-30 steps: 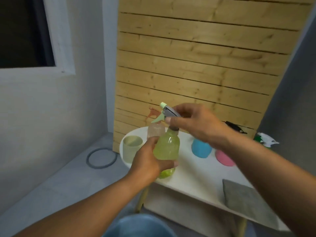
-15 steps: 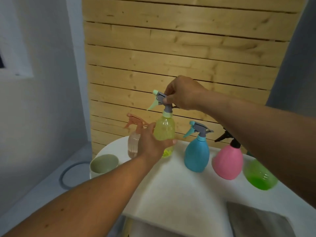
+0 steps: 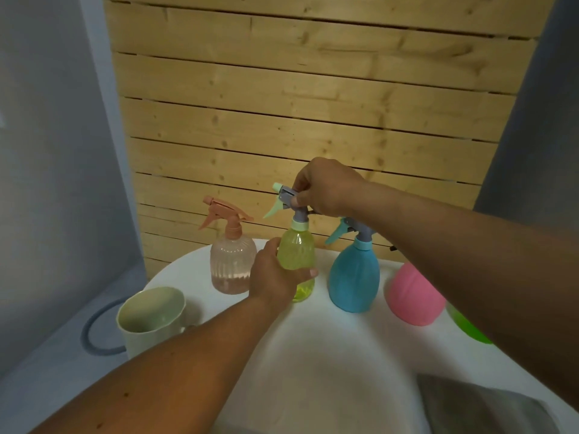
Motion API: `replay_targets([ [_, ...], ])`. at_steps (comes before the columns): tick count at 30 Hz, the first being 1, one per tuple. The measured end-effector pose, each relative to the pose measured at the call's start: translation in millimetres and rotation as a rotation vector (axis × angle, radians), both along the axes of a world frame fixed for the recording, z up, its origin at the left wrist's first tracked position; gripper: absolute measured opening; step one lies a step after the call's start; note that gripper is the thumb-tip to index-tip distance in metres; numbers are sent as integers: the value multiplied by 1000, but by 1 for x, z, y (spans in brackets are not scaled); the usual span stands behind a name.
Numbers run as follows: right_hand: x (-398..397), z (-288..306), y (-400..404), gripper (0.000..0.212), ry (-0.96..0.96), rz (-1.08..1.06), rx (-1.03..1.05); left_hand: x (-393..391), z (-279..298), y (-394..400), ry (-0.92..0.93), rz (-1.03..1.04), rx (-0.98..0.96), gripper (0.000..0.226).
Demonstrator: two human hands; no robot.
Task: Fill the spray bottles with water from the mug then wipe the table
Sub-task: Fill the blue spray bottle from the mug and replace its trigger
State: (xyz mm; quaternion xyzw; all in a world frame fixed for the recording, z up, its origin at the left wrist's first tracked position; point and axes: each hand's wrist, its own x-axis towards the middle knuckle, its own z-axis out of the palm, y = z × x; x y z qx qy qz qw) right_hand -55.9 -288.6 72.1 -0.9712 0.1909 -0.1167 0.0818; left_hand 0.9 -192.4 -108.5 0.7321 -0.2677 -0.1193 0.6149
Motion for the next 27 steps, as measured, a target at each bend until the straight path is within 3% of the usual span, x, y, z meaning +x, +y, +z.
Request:
replay_targets([
  [11,2,0,0,24,2,21,77,-2,1,7,28,-21,20,81],
  [15,-10,7,-12,49,56,-70,25,-5,2,8,29,-24,18,86],
  [20,-41,19,-28,70,347,-160,-77,-5,2,7,12,-23,21,104],
  [24,-55,13,-31,59,500,-172,-174,-3,2,5,9,-16,35,91],
  [27,-56,3,-34,42,498,-158,-192,-1,1,4,4,-4,58,91],
])
